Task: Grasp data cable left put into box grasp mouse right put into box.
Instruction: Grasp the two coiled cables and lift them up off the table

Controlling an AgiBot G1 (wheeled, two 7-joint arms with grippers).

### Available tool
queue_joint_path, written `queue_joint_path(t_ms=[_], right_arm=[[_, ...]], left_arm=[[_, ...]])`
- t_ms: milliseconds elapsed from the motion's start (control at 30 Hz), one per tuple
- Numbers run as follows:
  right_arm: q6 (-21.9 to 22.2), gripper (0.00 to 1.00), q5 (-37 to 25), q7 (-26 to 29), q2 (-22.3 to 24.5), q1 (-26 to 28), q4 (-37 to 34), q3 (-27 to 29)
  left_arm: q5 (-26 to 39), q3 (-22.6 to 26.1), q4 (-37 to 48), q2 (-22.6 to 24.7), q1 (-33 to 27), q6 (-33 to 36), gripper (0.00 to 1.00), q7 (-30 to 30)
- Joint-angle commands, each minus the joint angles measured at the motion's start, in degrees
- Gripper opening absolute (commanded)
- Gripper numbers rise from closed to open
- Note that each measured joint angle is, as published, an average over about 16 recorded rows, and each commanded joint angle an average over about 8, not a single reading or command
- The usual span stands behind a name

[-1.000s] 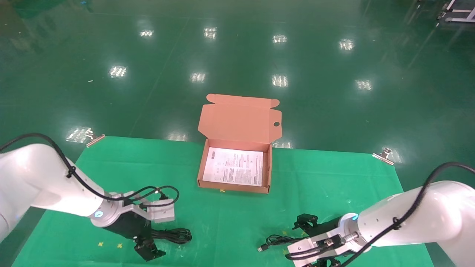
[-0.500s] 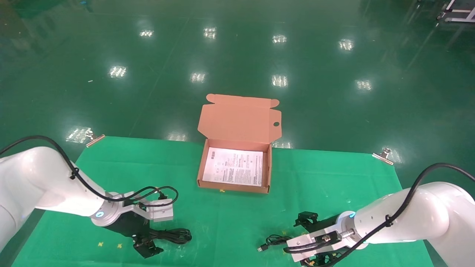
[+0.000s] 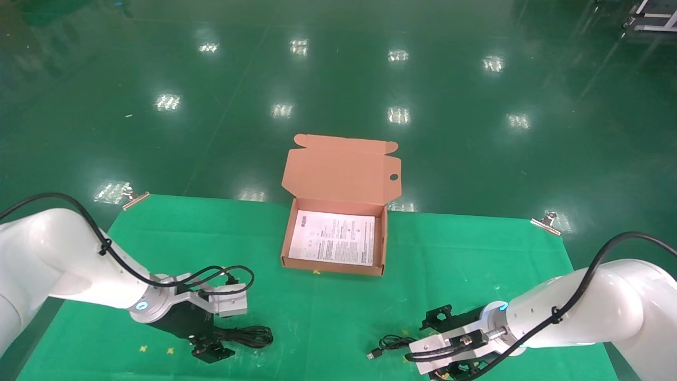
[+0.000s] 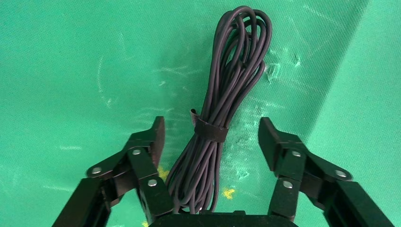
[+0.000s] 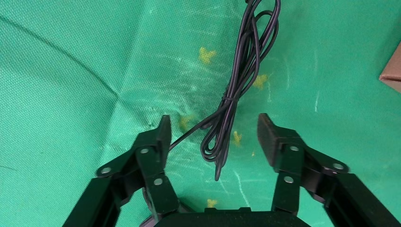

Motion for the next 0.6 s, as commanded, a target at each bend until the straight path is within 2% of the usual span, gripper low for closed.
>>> queue_joint_path(t_ms=[33,600], right_arm=[[-0.03,0.00,0.02,0.01,0.03,0.00,0.05,0.01],[-0.10,0.00,0.12,0.06,0.10,0.00,0.22,0.07]], left_arm=[[-0.01,0.00,-0.06,-0.03,0.01,0.05,0.00,-0.05],[-0.05,0.00,-0.25,-0.09,0.03,0.22,0.00,-0.17]])
